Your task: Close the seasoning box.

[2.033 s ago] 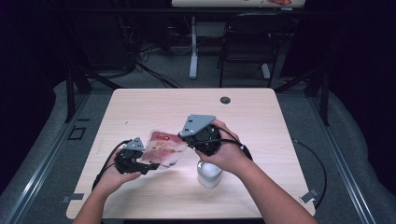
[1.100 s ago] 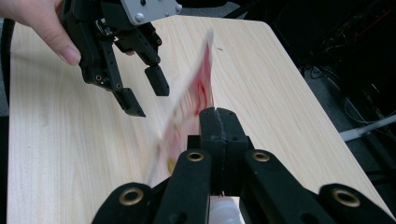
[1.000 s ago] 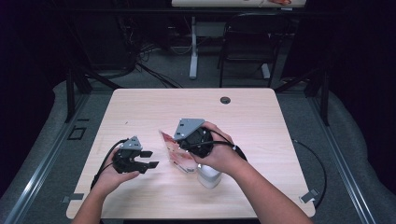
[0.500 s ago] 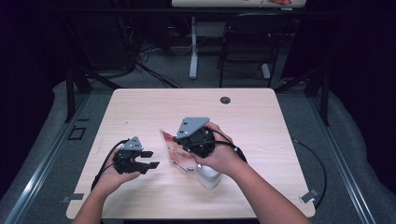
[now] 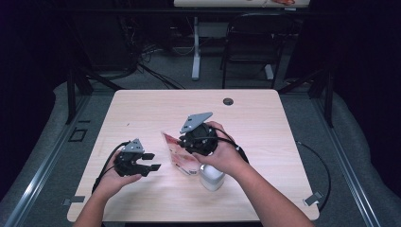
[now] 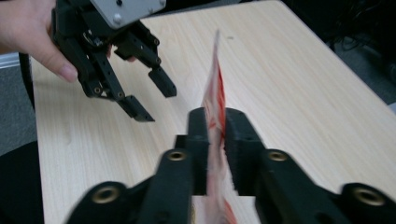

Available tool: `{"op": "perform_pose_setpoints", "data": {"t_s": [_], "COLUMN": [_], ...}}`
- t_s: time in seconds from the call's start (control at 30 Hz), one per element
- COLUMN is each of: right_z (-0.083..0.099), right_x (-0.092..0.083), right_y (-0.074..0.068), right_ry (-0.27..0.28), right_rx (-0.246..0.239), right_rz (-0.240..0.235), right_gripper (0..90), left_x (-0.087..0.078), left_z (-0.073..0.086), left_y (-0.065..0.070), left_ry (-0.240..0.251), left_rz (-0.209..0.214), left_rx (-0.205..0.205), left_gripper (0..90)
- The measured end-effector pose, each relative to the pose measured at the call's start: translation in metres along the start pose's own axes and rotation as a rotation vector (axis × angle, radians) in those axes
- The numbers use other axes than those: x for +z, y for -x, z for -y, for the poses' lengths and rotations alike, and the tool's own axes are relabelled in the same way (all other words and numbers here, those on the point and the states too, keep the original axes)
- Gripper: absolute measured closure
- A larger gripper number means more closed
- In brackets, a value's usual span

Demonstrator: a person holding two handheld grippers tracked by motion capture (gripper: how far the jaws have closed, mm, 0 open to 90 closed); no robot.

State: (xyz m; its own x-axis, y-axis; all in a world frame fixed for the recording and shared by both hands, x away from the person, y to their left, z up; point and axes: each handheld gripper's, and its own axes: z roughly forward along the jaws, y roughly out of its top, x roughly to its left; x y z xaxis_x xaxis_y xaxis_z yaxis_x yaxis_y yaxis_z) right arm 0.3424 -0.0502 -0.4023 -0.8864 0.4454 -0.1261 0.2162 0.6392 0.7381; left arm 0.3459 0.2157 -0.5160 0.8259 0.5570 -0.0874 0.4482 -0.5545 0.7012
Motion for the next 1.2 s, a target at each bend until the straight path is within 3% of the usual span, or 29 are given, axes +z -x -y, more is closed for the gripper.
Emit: {"op": "perform_pose_setpoints", "data": {"t_s": [0.1,0.67,0.9,1.2], "right_z": [0.0,-0.011,-0.007,0.0], "right_x": [0.001,0.016,0.01,-0.02], "right_y": [0.001,-0.004,-0.004,0.0], "right_ry": [0.003,0.052,0.073,0.138], "right_rx": [-0.001,-0.076,-0.046,0.006], "right_rz": [-0.013,-0.04,-0.026,-0.015], "right_gripper": [89.8,90.0,81.5,75.0], "left_x": [0.0,-0.005,-0.005,-0.008], "left_z": [0.001,0.003,0.003,0.006], "left_y": [-0.001,-0.007,-0.007,-0.007], "left_ry": [0.004,0.029,0.019,0.021], "left_rz": [-0.003,-0.01,-0.008,-0.018], "left_rx": [-0.001,-0.021,-0.022,-0.027], "left_gripper": [47.6,47.9,47.8,47.9]}}
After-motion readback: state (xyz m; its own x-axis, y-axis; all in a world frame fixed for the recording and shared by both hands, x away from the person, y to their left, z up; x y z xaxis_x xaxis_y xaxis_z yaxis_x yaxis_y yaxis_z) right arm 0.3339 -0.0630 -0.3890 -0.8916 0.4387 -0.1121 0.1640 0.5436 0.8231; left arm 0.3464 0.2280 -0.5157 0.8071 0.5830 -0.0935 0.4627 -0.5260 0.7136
